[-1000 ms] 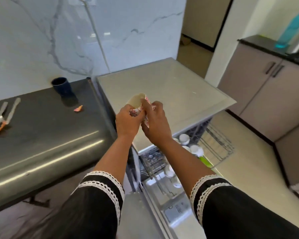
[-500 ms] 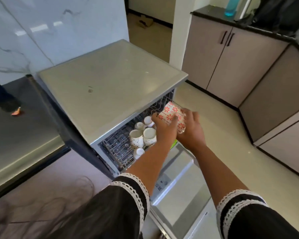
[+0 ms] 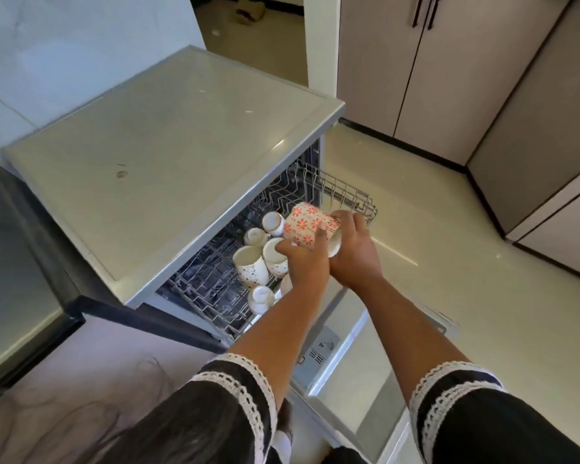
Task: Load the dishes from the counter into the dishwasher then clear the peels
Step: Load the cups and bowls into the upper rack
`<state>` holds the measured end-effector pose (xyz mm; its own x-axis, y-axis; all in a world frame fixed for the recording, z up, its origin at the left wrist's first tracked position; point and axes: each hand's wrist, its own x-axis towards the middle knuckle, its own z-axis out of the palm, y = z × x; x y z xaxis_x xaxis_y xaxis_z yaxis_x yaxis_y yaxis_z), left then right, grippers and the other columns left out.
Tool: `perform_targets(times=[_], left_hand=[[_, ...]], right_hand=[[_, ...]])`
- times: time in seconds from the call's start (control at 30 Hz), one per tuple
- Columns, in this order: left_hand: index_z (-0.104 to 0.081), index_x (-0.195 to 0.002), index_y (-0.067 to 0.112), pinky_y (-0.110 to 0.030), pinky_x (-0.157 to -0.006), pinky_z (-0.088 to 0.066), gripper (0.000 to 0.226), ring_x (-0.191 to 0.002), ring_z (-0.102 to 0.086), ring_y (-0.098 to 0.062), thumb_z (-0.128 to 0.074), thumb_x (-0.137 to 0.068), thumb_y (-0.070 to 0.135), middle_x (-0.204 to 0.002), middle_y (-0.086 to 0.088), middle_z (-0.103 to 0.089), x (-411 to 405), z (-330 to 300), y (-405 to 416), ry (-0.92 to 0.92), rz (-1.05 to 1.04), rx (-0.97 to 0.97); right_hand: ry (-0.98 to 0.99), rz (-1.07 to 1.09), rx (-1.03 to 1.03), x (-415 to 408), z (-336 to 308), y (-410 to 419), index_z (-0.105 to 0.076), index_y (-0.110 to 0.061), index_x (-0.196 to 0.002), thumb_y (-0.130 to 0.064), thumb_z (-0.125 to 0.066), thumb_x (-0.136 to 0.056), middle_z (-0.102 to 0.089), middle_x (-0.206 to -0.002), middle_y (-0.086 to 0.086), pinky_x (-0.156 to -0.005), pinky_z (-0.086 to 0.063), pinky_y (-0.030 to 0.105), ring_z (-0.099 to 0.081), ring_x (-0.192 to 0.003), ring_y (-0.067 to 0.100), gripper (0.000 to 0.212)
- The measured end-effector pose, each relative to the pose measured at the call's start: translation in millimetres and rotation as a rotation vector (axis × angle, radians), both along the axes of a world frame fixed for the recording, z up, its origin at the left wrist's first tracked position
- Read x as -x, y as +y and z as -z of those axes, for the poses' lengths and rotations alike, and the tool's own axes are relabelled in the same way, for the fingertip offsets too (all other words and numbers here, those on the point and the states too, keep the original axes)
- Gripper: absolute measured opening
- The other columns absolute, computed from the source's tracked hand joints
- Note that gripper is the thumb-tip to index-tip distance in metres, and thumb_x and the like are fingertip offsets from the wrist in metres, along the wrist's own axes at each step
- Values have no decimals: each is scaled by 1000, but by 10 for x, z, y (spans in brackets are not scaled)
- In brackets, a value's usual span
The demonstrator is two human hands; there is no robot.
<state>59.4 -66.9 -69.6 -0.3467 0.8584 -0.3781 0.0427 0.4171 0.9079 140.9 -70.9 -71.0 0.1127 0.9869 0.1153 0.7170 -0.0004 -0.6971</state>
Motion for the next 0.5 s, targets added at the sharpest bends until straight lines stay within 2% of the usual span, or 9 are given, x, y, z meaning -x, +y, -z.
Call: perform_targets(times=[0.13, 0.27, 0.37, 0.4, 0.43, 0.5], left_hand=[[-26, -137, 7, -42, -96, -51, 72, -115, -57, -30, -63, -88, 45, -132, -17, -50, 478, 236, 265, 63, -95, 9], [-37, -140, 17, -41, -102, -46, 62, -120, -54, -28, -61, -90, 44, -135, -8, -50, 1137, 397, 546, 201, -111, -16], [-50, -129, 21, -43, -96, -50, 68, -112, -60, -25, -54, -81, 69, -126, -5, -61, 1657, 663, 783, 284, -85, 109], [-50, -128, 21, -41, -94, -51, 65, -110, -60, -23, -54, -82, 67, -124, -6, -62, 1762, 691, 811, 292, -80, 152], [-50, -129, 18, -41, -95, -51, 55, -111, -60, -23, -54, -88, 55, -123, -7, -62, 1847, 711, 818, 294, -45, 167], [-53, -121, 11, -38, -91, -52, 32, -98, -62, -21, -48, -99, 34, -106, -7, -64, 1941, 777, 789, 237, -92, 145]], right_hand=[[-17, -119, 9, 460, 166, 362, -42, -17, -131, -37, -75, -77, -43, -128, 4, -85, -47, 36, -52, -109, 28, 66], [-6, -271, 48, 1002, 299, 749, -42, -16, -132, -40, -73, -76, -41, -129, 6, -89, -49, 42, -54, -109, 32, 68], [-50, -385, 91, 1333, 393, 999, -40, -13, -136, -39, -83, -67, -41, -135, 8, -97, -46, 42, -48, -121, 32, 86], [-78, -423, 117, 1423, 423, 1061, -37, -12, -140, -40, -85, -66, -40, -139, 10, -101, -43, 42, -44, -126, 32, 93], [-119, -462, 135, 1495, 436, 1112, -34, -10, -143, -41, -84, -67, -40, -141, 12, -104, -42, 41, -42, -129, 32, 96], [-218, -523, 137, 1590, 454, 1192, -37, -8, -143, -43, -81, -72, -44, -139, 14, -102, -41, 39, -44, -127, 31, 91]])
